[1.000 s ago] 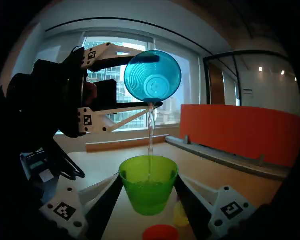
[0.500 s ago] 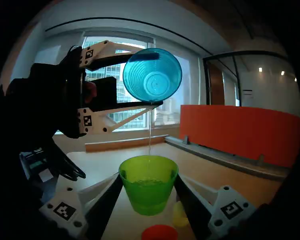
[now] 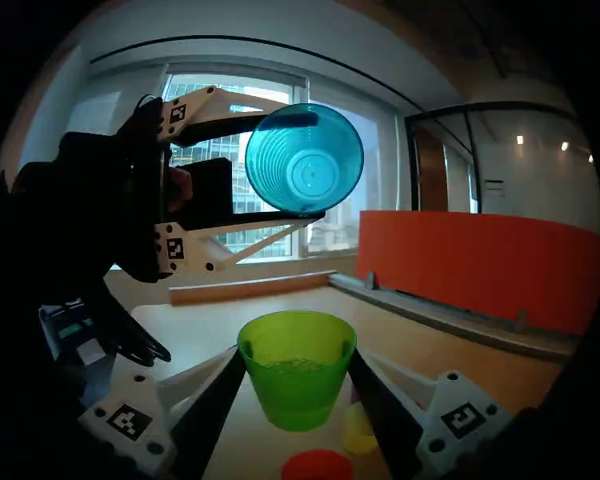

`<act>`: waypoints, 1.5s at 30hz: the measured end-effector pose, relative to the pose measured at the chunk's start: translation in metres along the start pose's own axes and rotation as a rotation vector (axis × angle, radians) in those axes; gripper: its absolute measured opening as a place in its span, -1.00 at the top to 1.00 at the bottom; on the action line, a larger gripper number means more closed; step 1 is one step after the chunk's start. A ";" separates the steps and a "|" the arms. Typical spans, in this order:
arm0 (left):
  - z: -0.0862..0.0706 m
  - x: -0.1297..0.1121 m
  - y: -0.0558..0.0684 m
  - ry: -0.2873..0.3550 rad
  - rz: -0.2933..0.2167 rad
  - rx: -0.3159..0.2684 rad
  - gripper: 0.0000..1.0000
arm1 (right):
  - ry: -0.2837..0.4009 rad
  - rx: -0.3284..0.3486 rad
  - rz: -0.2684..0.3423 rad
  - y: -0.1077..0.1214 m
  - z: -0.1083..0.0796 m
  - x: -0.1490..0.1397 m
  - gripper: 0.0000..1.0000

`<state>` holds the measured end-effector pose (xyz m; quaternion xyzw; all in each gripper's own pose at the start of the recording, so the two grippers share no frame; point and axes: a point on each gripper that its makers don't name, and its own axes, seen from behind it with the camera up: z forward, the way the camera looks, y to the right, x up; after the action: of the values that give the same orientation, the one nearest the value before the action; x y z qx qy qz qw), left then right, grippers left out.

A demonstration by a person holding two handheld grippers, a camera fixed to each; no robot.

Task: Pour water

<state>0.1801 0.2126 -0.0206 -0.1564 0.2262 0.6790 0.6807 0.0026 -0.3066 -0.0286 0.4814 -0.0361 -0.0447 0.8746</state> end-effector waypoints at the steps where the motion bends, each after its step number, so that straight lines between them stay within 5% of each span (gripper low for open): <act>1: 0.000 0.000 0.000 0.000 -0.003 0.000 -0.68 | 0.000 0.000 0.000 0.000 0.000 0.000 -0.79; 10: 0.001 -0.005 -0.001 -0.009 -0.087 0.003 -0.68 | 0.000 -0.005 -0.002 0.001 0.000 0.000 -0.78; 33: 0.004 -0.012 0.016 -0.027 -0.402 -0.015 -0.68 | 0.005 -0.012 -0.011 -0.001 -0.002 0.003 -0.79; 45: 0.006 -0.020 0.012 -0.031 -0.584 -0.004 -0.68 | 0.009 -0.020 -0.013 0.002 -0.005 0.003 -0.79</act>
<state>0.1690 0.1985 -0.0040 -0.2058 0.1597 0.4572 0.8503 0.0063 -0.3016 -0.0297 0.4733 -0.0285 -0.0483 0.8791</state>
